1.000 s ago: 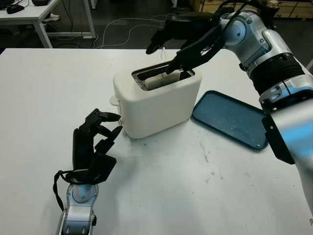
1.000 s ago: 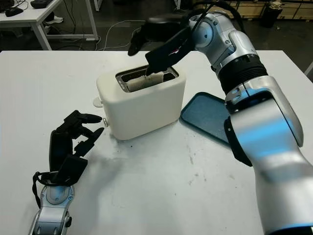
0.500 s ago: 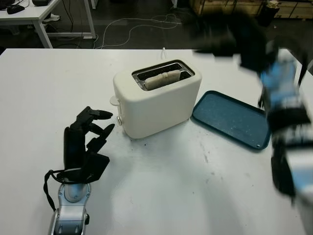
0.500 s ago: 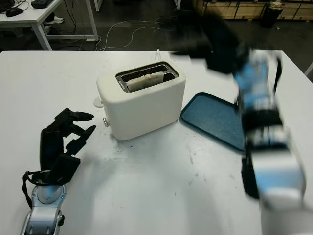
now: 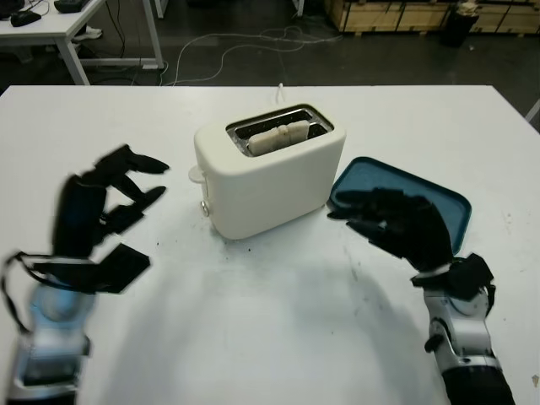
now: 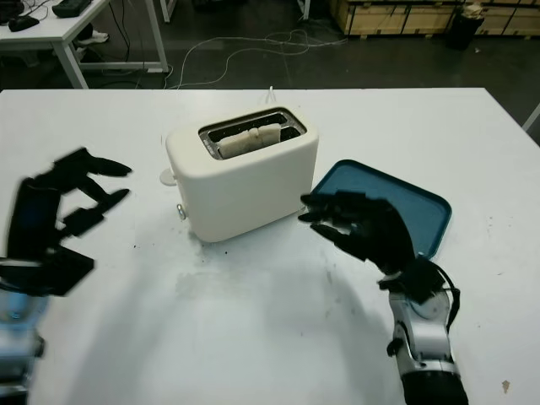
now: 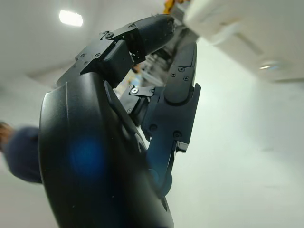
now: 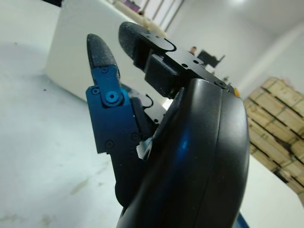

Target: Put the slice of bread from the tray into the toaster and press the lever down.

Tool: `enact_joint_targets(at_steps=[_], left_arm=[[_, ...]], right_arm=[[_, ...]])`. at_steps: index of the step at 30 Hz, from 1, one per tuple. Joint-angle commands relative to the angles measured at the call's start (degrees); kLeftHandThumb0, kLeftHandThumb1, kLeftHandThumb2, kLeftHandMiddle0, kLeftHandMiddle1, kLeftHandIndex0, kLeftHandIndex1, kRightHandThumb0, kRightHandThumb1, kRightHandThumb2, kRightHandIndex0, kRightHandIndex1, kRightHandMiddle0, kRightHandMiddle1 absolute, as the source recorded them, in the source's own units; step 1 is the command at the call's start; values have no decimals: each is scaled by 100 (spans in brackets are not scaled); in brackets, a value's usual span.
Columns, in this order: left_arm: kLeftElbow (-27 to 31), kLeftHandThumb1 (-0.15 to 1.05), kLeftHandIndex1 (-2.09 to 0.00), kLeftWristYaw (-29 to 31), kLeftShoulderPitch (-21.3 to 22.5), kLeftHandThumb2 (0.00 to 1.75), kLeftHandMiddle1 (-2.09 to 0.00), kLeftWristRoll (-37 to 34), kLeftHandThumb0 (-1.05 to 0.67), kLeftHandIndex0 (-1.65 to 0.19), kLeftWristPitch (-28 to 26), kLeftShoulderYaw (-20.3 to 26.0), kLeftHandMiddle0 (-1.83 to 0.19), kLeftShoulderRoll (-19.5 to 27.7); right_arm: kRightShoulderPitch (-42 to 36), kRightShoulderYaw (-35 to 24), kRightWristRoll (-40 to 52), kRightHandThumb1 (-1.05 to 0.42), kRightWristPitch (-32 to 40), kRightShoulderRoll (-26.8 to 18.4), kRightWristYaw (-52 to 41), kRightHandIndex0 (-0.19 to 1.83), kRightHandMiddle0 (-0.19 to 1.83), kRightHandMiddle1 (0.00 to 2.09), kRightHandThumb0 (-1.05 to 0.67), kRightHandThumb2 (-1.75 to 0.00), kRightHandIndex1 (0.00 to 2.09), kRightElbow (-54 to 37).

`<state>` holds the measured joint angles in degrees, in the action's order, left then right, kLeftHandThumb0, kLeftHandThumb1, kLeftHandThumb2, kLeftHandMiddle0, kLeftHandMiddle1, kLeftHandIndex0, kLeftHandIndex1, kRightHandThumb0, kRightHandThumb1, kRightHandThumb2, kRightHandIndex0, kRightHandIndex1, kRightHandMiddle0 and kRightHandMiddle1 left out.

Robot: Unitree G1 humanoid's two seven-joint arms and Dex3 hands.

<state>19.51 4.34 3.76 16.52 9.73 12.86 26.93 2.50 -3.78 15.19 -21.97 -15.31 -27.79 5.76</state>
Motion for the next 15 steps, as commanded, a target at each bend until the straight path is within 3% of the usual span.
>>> enact_joint_targets(at_steps=[1,9,15], left_arm=[[75,86,-65,266,310,0,-137,-37,-21,-87,-31,90,-80,354],[-521,80,-35,936,1276,0,-100,32,-21,-107,120,-126,-98,1189],[-1344,76,-18,1421,2163,0,-78,411,-24,-121,552,-678,-112,1798]], right_arm=[[-122,-46,77,-88,162,73,81,111,110,5,-41,0,40,-154],[-9,46,82,-89,488,251,31,112,112,3,-43,-1,40,-61],[146,46,53,-90,479,324,-22,111,111,1,-44,-1,41,165]])
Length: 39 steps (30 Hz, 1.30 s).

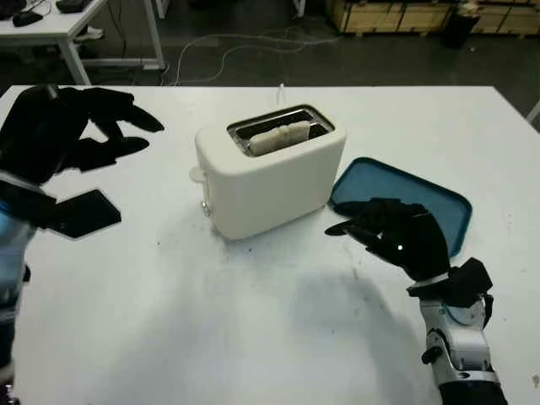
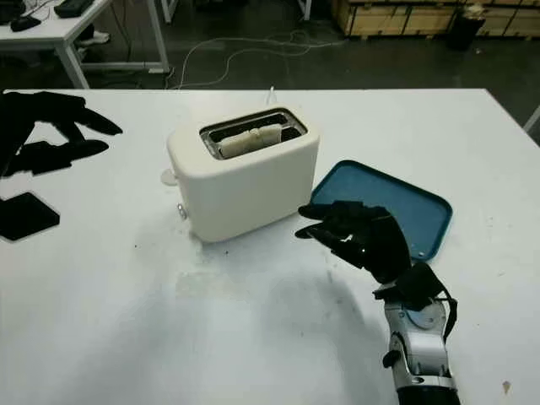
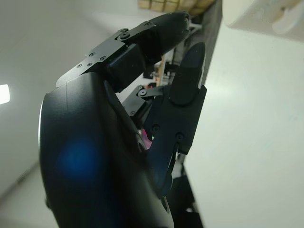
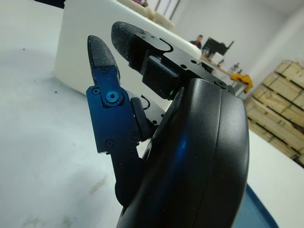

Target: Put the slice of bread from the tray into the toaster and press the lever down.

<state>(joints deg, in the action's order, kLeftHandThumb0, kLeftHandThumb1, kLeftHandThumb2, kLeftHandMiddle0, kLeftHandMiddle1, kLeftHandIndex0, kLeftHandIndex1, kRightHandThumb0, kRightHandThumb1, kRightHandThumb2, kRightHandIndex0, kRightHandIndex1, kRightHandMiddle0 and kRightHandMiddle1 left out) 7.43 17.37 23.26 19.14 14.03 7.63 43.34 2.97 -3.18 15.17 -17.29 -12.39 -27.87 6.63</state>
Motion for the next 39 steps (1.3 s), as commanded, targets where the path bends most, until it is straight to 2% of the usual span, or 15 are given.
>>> enact_joint_targets(at_steps=[1,3,7,13,19,29,39], left_arm=[[-283,76,-16,234,377,0,-75,251,-26,-122,173,-301,-113,251],[-608,75,-13,381,675,0,-67,420,-29,-125,341,-579,-119,346],[-1203,75,-13,429,1125,0,-67,780,-32,-130,799,-1044,-124,386],[-1885,75,-12,319,1481,1,-73,1040,-35,-134,1399,-1421,-124,310],[-2070,78,-10,260,1485,1,-99,1097,-36,-135,1676,-1502,-114,295],[-2297,83,-5,73,1409,1,-107,1126,-37,-132,1985,-1506,-110,306],[-2468,79,-3,-286,1344,0,-130,1191,-37,-135,2066,-1539,-108,132]], right_arm=[[137,-19,61,-90,-47,54,-49,111,111,1,-44,-1,41,152],[204,-32,97,-91,-128,95,-128,110,111,1,-44,-1,41,283],[250,-39,72,-91,-161,123,-212,108,111,1,-44,0,42,367],[305,-72,26,-90,-212,94,-329,107,111,0,-43,0,44,450],[324,-103,-1,-90,-173,82,-332,106,112,0,-44,0,45,429],[311,-133,26,-91,-218,105,-380,105,111,0,-42,0,48,505],[280,-114,-49,-91,-198,114,-317,104,112,0,-42,0,51,456]])
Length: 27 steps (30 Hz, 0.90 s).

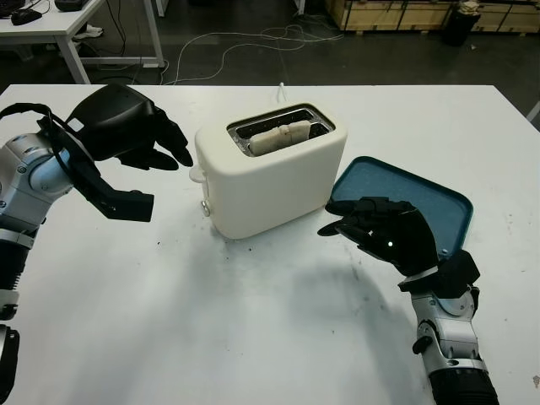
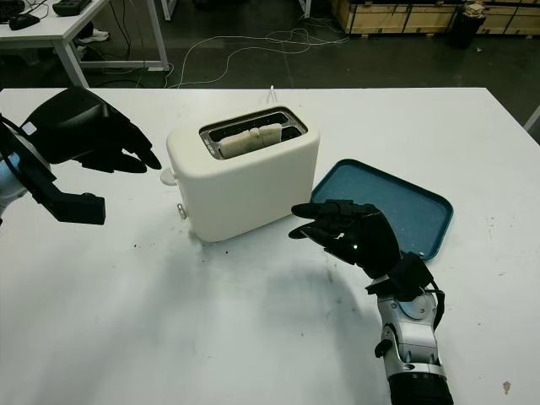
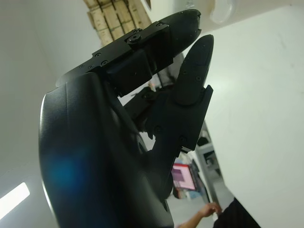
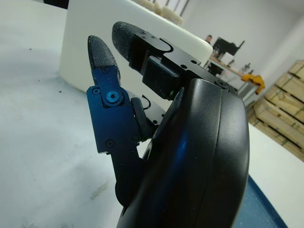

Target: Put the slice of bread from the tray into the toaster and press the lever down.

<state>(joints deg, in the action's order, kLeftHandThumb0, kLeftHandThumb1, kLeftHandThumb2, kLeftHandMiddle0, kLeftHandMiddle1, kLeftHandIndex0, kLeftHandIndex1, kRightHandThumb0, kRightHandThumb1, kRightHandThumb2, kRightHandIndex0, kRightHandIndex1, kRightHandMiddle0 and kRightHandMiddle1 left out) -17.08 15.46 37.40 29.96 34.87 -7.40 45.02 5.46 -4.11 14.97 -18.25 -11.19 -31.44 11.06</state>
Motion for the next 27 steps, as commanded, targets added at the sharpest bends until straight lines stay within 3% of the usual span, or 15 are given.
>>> enact_joint_targets(at_steps=[1,8,14,18,27], left_arm=[[8,79,-3,-62,-90,0,-130,101,-37,-135,-108,-40,-108,-58],[11,82,-1,61,-59,1,-136,136,-35,-133,-315,-137,-104,-110],[-201,87,-1,399,146,2,-120,32,-34,-131,-298,-288,-101,-109],[-411,84,-2,645,305,0,-133,-102,-30,-134,-181,-368,-97,-129],[-751,85,-2,576,493,0,-136,-54,-31,-135,18,-444,-95,-211]], right_arm=[[26,-19,-36,-91,-87,-10,48,104,112,0,-42,0,51,3],[3,-16,-1,-91,-51,-5,25,103,113,0,-42,0,52,26],[-12,-10,-33,-90,-78,-6,42,102,112,0,-42,0,53,16],[-24,-28,16,-90,-60,15,33,102,112,0,-42,0,53,45],[-57,-25,-29,-90,-73,-15,46,103,112,0,-42,0,52,41]])
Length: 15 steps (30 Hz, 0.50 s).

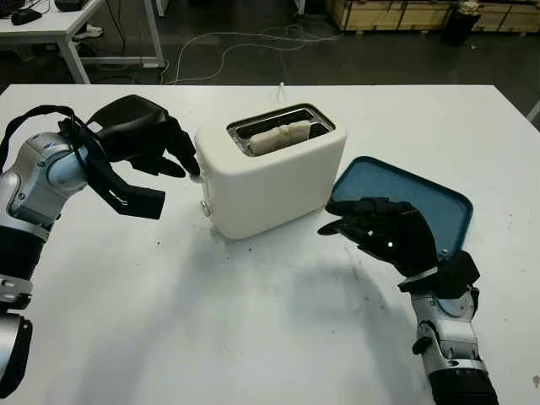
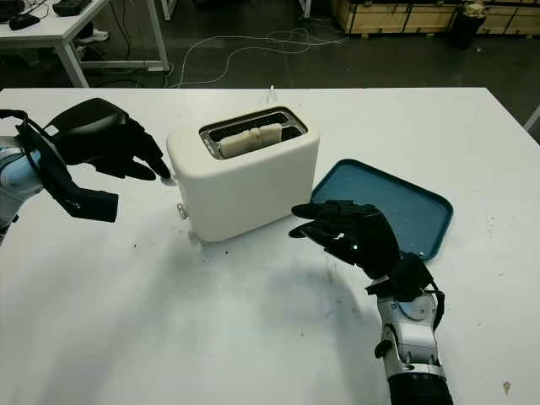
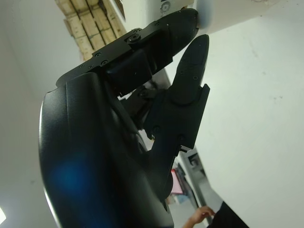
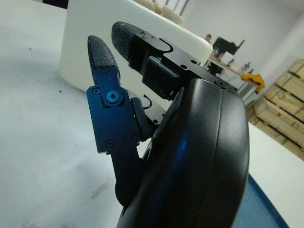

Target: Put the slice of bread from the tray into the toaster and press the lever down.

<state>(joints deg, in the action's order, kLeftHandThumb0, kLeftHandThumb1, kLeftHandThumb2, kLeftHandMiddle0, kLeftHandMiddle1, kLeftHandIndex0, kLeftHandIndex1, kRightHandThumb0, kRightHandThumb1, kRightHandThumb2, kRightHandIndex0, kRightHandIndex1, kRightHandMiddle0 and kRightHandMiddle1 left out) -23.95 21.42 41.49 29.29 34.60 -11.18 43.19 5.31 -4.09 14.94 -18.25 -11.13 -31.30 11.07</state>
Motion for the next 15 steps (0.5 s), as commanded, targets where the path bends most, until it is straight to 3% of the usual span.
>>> enact_joint_targets(at_steps=[1,15], left_arm=[[-76,85,-2,-24,83,0,-136,24,-31,-135,44,-67,-95,-29],[-202,85,-1,-158,72,0,-138,-37,-27,-133,44,-45,-94,-179]], right_arm=[[-43,-23,-34,-91,-76,-30,24,103,112,0,-43,0,52,41],[-64,28,31,-91,-63,11,-65,102,112,0,-41,0,52,47]])
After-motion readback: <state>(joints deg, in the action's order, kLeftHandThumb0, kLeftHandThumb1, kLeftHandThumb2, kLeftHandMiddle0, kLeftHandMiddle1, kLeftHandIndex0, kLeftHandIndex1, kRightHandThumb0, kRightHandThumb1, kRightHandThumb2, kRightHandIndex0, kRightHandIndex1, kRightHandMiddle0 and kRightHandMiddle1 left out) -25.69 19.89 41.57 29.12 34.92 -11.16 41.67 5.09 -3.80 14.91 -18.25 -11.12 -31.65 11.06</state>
